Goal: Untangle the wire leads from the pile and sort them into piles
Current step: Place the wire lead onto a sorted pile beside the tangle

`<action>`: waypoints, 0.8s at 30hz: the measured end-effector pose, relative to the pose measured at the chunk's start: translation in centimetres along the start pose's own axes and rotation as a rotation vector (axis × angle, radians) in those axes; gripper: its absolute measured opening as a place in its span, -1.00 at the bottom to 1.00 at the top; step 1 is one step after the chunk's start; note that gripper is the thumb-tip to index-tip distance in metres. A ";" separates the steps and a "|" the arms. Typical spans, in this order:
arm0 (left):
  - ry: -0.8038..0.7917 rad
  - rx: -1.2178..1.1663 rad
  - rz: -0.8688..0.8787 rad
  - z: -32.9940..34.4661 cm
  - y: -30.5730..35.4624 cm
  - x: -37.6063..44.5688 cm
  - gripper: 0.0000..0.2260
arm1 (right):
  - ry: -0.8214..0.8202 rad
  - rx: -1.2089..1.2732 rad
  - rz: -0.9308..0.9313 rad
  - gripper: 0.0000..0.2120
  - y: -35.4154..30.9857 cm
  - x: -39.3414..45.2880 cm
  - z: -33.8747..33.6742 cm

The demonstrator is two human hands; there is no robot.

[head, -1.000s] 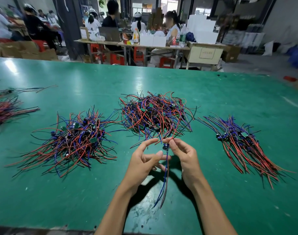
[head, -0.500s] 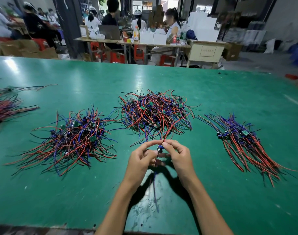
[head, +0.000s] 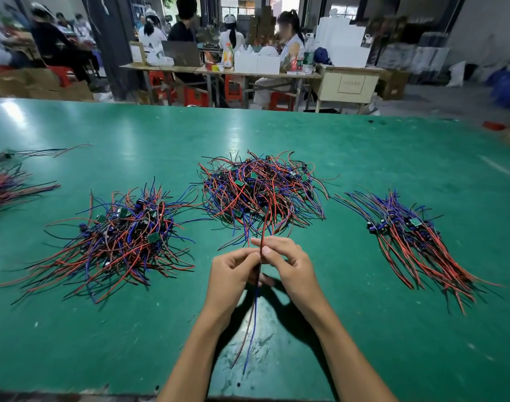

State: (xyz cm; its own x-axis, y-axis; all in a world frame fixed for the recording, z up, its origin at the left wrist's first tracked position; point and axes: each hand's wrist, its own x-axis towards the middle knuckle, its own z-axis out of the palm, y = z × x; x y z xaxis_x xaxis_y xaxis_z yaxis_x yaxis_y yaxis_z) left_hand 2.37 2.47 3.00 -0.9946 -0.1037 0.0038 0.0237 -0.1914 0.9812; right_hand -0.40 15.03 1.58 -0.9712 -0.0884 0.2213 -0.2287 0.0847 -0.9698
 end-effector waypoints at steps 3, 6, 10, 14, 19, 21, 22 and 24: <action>-0.004 0.010 -0.010 0.0 -0.1 0.0 -0.74 | -0.036 0.095 0.031 -0.78 0.1 0.0 0.0; -0.012 0.016 -0.011 0.0 -0.2 -0.1 -0.77 | -0.015 0.019 0.033 -0.80 0.7 0.0 0.0; -0.025 0.055 0.035 0.2 -0.7 -0.1 -0.74 | -0.016 0.166 0.171 -0.79 0.6 -0.2 0.5; -0.026 0.101 0.016 0.2 -0.8 0.0 -0.77 | 0.008 0.195 0.181 -0.79 0.0 0.0 0.7; -0.077 0.107 -0.050 0.1 -0.8 -0.1 -0.79 | 0.109 0.193 0.184 -0.77 -0.1 0.6 0.0; -0.110 0.109 -0.061 0.1 -0.8 -0.2 -0.81 | 0.175 0.198 0.189 -0.76 0.1 1.1 -0.3; -0.133 0.132 -0.064 0.0 -0.9 -0.2 -0.81 | 0.208 0.211 0.199 -0.76 0.2 1.4 -0.6; -0.174 0.199 -0.065 0.0 -1.1 -0.3 -0.81 | 0.266 0.278 0.235 -0.74 0.3 1.8 -1.1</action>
State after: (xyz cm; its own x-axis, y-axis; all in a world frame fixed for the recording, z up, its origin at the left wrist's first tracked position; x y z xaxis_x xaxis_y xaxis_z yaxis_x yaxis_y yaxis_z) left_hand 2.62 2.67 1.88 -0.9962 0.0752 -0.0445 -0.0442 0.0048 0.9990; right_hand -2.34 15.95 1.77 -0.9864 0.1626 -0.0244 -0.0089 -0.2010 -0.9796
